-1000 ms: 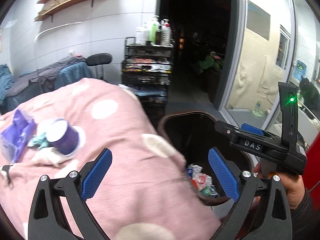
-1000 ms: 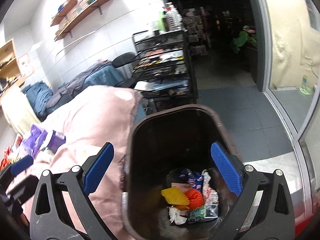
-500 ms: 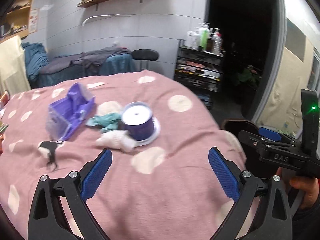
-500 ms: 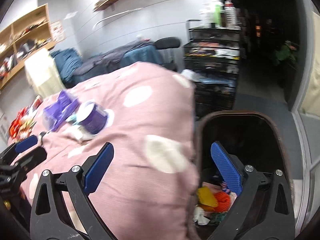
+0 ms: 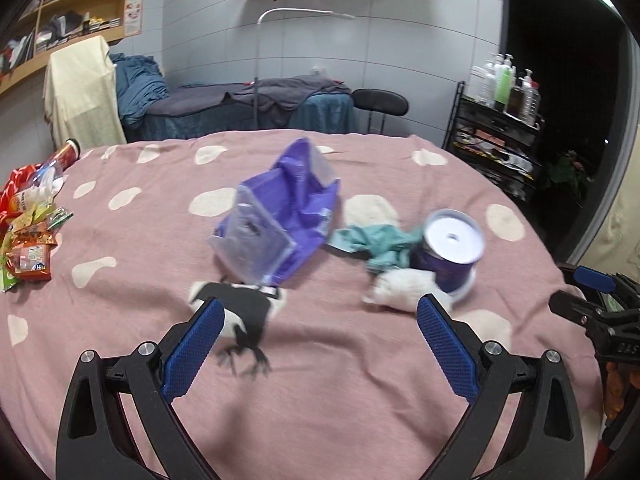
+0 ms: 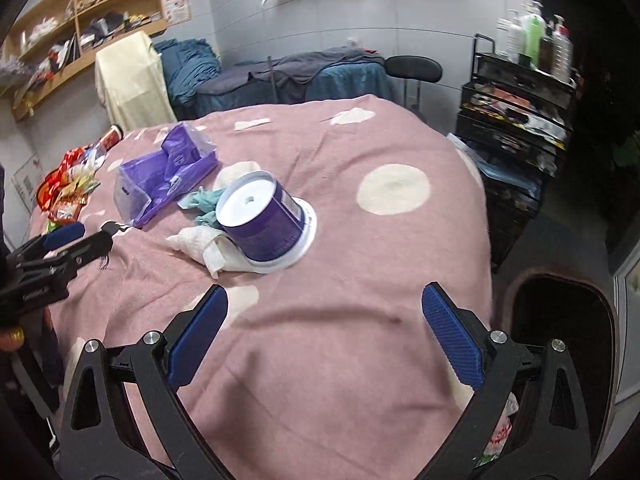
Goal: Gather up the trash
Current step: 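Grasp the purple plastic bag with the left gripper while the right grasps the disc spindle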
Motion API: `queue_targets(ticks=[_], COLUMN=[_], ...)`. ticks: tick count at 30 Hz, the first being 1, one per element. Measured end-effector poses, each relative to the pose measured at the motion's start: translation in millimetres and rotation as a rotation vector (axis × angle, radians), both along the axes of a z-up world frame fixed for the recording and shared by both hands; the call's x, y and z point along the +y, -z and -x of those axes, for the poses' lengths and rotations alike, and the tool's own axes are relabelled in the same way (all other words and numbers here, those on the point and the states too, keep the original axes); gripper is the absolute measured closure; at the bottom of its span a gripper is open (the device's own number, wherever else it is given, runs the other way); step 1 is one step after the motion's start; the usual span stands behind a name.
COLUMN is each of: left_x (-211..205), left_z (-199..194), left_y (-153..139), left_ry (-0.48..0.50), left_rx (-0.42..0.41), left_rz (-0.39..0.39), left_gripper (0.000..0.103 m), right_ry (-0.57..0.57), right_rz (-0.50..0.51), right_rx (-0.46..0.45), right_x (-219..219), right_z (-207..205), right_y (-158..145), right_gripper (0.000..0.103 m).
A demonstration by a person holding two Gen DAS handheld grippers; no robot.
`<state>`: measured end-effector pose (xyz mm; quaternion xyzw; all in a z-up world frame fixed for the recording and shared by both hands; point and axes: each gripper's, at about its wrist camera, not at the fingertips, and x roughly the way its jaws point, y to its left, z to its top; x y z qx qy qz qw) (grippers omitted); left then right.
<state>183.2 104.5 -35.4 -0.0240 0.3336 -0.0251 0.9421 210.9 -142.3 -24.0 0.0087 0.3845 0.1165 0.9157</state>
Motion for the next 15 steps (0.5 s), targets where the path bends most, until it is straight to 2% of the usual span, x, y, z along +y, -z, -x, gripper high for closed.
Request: queue_targets(ticks=[5,13,15], left_x=[24,43,45], left_z=[-27,-62,-69], left_y=[-2,-2,1], left_ry=[-0.067,-0.114,-0.115], left_rx=[0.009,0.034,0.051], left_rz=[0.000,0.014,0.009], left_gripper=[0.007,0.008,0.015], right_ry=[-0.077,-0.150,-0.174], right_rz=[0.057,0.225,0.262], right_rx=[0.049,0.084,0.082], right_x=[29,74,82], right_z=[-32,-79,-89], right_y=[2,14,16], right_gripper=[0.007,0.008,0.010])
